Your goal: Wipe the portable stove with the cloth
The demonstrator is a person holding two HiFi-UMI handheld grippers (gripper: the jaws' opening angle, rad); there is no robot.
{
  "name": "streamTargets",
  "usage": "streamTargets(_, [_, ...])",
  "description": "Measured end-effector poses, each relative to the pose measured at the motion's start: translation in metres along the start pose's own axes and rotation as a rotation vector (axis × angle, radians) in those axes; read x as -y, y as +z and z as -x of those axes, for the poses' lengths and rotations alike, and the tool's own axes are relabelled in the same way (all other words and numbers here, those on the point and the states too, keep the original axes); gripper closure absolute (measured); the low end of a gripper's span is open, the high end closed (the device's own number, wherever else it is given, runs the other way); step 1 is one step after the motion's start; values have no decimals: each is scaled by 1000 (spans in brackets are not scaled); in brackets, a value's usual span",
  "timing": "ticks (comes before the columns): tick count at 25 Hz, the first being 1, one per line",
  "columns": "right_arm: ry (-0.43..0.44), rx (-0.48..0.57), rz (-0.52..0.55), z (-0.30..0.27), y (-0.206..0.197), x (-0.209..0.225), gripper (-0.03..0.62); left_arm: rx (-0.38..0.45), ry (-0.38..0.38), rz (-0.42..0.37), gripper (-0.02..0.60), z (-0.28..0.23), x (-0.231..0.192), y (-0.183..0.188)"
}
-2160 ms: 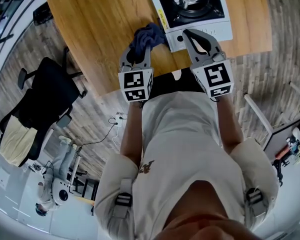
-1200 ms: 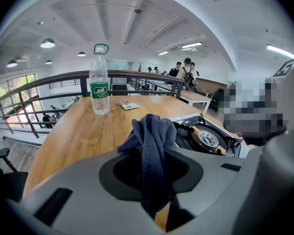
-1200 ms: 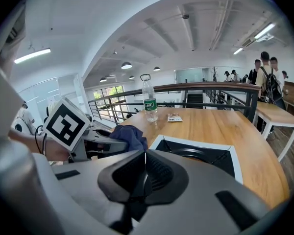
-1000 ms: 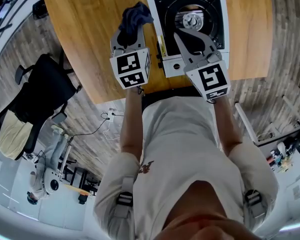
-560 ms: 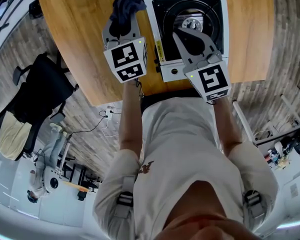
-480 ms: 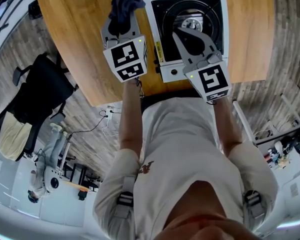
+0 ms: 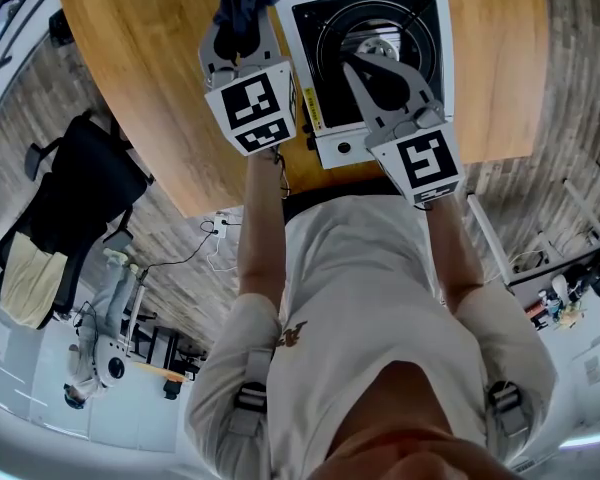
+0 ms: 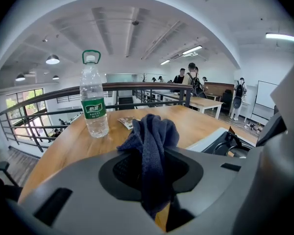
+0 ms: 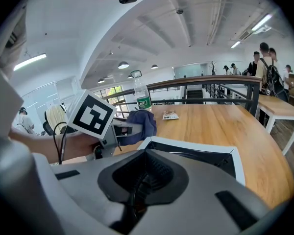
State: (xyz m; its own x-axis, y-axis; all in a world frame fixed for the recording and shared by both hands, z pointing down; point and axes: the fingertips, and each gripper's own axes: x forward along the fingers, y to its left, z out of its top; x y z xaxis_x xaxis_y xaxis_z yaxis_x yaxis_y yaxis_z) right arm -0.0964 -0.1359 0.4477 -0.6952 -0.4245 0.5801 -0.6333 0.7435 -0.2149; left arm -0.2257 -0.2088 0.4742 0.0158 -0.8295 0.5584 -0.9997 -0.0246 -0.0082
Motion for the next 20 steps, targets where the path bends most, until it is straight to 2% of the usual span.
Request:
streamTargets(7, [1, -1, -1, 0, -3, -3, 572, -55, -85, -16, 468, -2, 19, -24])
streamTargets(20, [2, 2, -6, 7, -8, -15, 572, -88, -123, -85, 471, 13, 32, -41])
